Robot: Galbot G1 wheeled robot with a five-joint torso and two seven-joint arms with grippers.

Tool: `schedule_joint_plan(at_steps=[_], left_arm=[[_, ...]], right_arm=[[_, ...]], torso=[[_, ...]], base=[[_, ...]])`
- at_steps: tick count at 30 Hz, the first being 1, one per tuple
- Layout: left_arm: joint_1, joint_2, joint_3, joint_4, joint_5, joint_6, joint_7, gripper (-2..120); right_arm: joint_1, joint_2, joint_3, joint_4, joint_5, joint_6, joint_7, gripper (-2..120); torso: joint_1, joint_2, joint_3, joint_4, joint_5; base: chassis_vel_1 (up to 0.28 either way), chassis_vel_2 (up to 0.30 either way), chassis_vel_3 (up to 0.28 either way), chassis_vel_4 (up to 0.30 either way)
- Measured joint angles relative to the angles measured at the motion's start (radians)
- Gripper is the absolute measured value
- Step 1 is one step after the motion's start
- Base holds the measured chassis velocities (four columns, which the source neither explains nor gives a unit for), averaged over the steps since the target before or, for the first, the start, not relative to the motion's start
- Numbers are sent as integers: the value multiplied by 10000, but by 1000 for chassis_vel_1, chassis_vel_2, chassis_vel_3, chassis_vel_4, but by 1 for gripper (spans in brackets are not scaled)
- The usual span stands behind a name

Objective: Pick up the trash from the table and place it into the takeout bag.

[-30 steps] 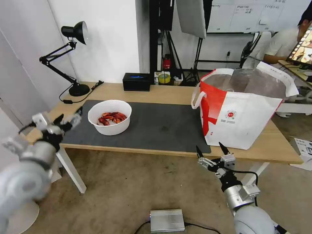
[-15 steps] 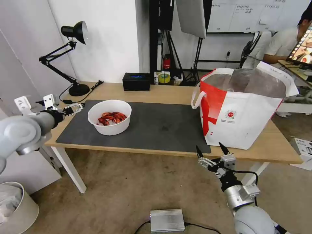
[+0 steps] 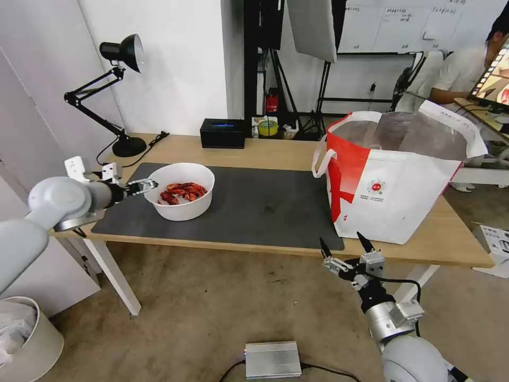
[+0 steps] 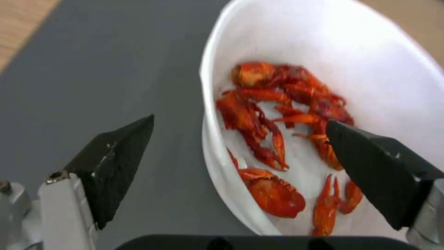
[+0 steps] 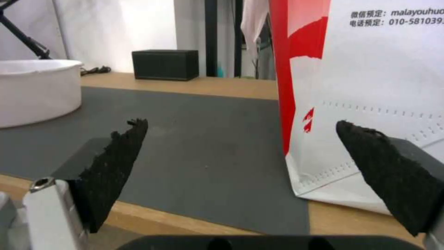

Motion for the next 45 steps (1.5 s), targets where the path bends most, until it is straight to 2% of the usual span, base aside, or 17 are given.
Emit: schedule_joint_plan(at_steps=[2, 5, 12, 14, 15, 18, 20, 22, 23, 26, 27, 31, 33, 35, 36, 39, 45], left_arm=[[-204, -112, 207, 148, -1, 72, -138, 100], [-840, -472, 822, 588, -124, 332, -780, 100], [-1379, -832, 1313, 894, -594, 498, -1716, 98], [-1491, -932, 1411, 949, -716, 598, -1991, 89], [-1491, -932, 1411, 949, -716, 598, -1991, 89], [-1602, -1000, 1510, 1023, -786, 694, -2217, 75], [-1630, -1024, 1522, 1049, -808, 696, -2296, 72], [-1671, -1034, 1546, 1083, -832, 694, -2388, 62], [-1671, -1034, 1546, 1083, -832, 694, -2388, 62], [-1696, -1021, 1592, 1075, -875, 627, -2549, 49], [-1696, -1021, 1592, 1075, -875, 627, -2549, 49], [-1684, -823, 1733, 826, -1032, 545, -2598, 27], [-1707, -766, 1830, 811, -1042, 555, -2597, 24], [-1826, -664, 2067, 828, -1050, 652, -2590, 13], [-1826, -664, 2067, 828, -1050, 652, -2590, 13], [-1942, -699, 2184, 864, -1071, 707, -2578, 1], [-1982, -880, 2120, 835, -1086, 500, -2573, 0]], right_arm=[[0, 0, 1, 0, 0, 0, 0, 100], [0, 0, 0, 0, 0, 0, 0, 100], [0, 0, 0, 0, 0, 0, 0, 100], [0, 0, 0, 0, 0, 1, 0, 100], [0, 0, 0, 0, 0, 1, 0, 100], [0, 0, 0, 0, 0, 0, 0, 100], [0, 0, 0, 0, 0, 0, 0, 100], [0, 0, 0, 0, 0, 0, 0, 100], [0, 0, 0, 0, 0, 0, 0, 100], [0, 0, 0, 0, 0, 0, 0, 100], [0, 0, 0, 0, 0, 0, 0, 100], [1, 0, 0, 0, 0, 0, 0, 100], [0, 0, 0, 0, 0, 0, 0, 100], [0, 0, 0, 0, 0, 0, 0, 100], [0, 0, 0, 0, 0, 0, 0, 100], [0, 0, 0, 1, 0, 0, 0, 100], [0, 0, 0, 0, 0, 0, 0, 100]], torso=[[0, 1, 0, -1, 1], [-1, 1, 0, 0, 1], [0, 1, -1, 0, 2], [-1, 1, -1, 0, 0], [-1, 1, -1, 0, 0], [-1, 1, -1, 0, 1], [-1, 1, -1, 0, 1], [0, 1, -1, 0, 1], [0, 1, -1, 0, 1], [-1, 1, -1, 0, 1], [-1, 1, -1, 0, 1], [-1, 1, -1, 0, 0], [-1, 1, -1, 0, 0], [-1, 2, -1, 1, 0], [-1, 2, -1, 1, 0], [-1, 1, -1, 2, 1], [-1, 1, -1, 1, -2]], base=[[0, 0, 0, 0], [0, 0, 0, 0], [0, 0, 0, 0], [0, 0, 0, 0], [0, 0, 0, 0], [0, 0, 0, 0], [0, 0, 0, 0], [0, 0, 0, 0], [0, 0, 0, 0], [0, 0, 0, 0], [0, 0, 0, 0], [0, 0, 0, 0], [0, 0, 0, 0], [0, 0, 0, 0], [0, 0, 0, 0], [0, 0, 0, 0], [0, 0, 0, 0]])
